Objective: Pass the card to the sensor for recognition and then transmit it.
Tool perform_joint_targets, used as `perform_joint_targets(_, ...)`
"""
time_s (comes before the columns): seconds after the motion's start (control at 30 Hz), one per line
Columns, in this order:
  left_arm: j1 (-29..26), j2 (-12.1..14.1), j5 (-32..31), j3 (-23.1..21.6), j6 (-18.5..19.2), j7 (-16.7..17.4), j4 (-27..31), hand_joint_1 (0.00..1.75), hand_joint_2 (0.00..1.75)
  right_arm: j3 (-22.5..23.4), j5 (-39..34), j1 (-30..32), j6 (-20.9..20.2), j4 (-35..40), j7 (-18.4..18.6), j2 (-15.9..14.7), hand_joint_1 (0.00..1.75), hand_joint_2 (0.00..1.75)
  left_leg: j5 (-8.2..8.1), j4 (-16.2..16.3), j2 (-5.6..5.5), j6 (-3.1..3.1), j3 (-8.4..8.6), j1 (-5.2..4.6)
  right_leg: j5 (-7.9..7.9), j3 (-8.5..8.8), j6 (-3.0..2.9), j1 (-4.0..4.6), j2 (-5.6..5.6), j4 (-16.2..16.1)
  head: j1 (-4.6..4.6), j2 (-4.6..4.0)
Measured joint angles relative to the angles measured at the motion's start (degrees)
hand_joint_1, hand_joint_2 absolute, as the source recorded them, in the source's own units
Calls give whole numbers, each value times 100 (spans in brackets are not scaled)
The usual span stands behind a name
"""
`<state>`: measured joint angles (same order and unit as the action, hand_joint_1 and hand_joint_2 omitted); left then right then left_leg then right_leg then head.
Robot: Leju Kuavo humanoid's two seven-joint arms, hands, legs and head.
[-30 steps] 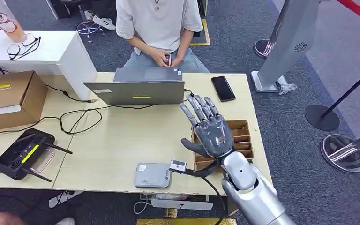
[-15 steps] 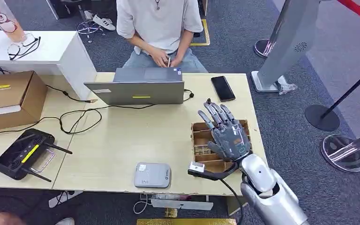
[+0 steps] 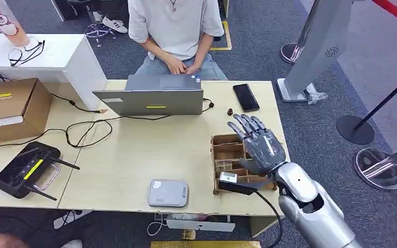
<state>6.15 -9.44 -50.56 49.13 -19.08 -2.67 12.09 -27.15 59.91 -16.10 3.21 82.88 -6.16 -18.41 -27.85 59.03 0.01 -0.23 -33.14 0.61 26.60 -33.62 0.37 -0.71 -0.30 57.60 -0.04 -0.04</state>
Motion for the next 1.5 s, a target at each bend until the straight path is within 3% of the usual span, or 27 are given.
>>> perform_joint_targets(0.33, -1, -9, -55, 0, -31, -81, 0, 0, 0, -101, -179, -184, -251, 83, 175, -391, 0, 175, 0, 1, 0, 0, 0, 0, 0, 0, 0, 0, -1, 0, 0, 0)
perform_joint_targets(0.7, 2, -9, -77, -2, -26, -96, 0, 0, 0, -256, -179, -227, -321, 133, 234, -551, 3, 175, 0, 1, 0, 0, 0, 0, 0, 0, 0, 0, 0, 0, 0, 0)
perform_joint_targets(1.1, 7, -11, -85, -2, -26, -85, 0, 0, 0, -422, -247, -316, -321, 138, 234, -570, 37, 175, 0, 0, 0, 0, 0, 0, 0, 0, 0, 0, 0, 0, 0, 0)
perform_joint_targets(1.13, 7, -11, -85, -2, -26, -85, 0, 0, 0, -456, -273, -332, -321, 135, 234, -570, 54, 175, 0, 0, 0, 0, 0, 0, 0, 0, 0, 0, 0, 0, -2, 0)
perform_joint_targets(1.17, 7, -13, -85, -2, -26, -85, 0, 0, 0, -481, -277, -348, -321, 133, 234, -568, 84, 175, 0, 0, 0, 0, 0, 0, 0, 0, 0, 0, 0, 0, 0, 0)
perform_joint_targets(1.2, 9, -15, -85, -2, -26, -85, 0, 0, 0, -514, -277, -358, -319, 129, 243, -568, 87, 175, 0, 0, 0, 0, 0, 0, 0, 0, 0, 0, 0, 0, -2, 0)
perform_joint_targets(1.23, 10, -20, -85, -2, -26, -85, 0, 0, 0, -546, -277, -358, -319, 129, 253, -566, 105, 175, 0, 0, -1, 0, 0, 0, 0, 0, 0, 0, -1, 0, 0, 0)
perform_joint_targets(1.33, 9, -37, -83, -2, -26, -85, 0, 0, 0, -621, -255, -358, -312, 122, 284, -537, 96, 175, 0, 0, -1, 0, -1, 0, 0, 0, 0, 0, -2, 0, 0, 0)
perform_joint_targets(1.4, 10, -44, -74, -2, -26, -85, 0, 0, 0, -684, -234, -358, -312, 116, 332, -496, 101, 175, 0, 0, -1, 0, -1, 1, 0, 0, 0, 1, -1, 0, 0, 0)
perform_joint_targets(1.43, 10, -46, -70, -2, -26, -85, 0, 0, 0, -699, -227, -358, -312, 107, 343, -463, 91, 175, 0, 0, -1, 0, -1, 0, 0, 0, 0, 0, -1, 0, -2, 0)
perform_joint_targets(1.5, 9, -46, -63, -2, -31, -85, 0, 0, 0, -737, -164, -361, -312, 98, 356, -402, 87, 175, 0, 0, -1, 0, -2, 1, 0, 0, 0, 0, -2, 0, 0, 0)
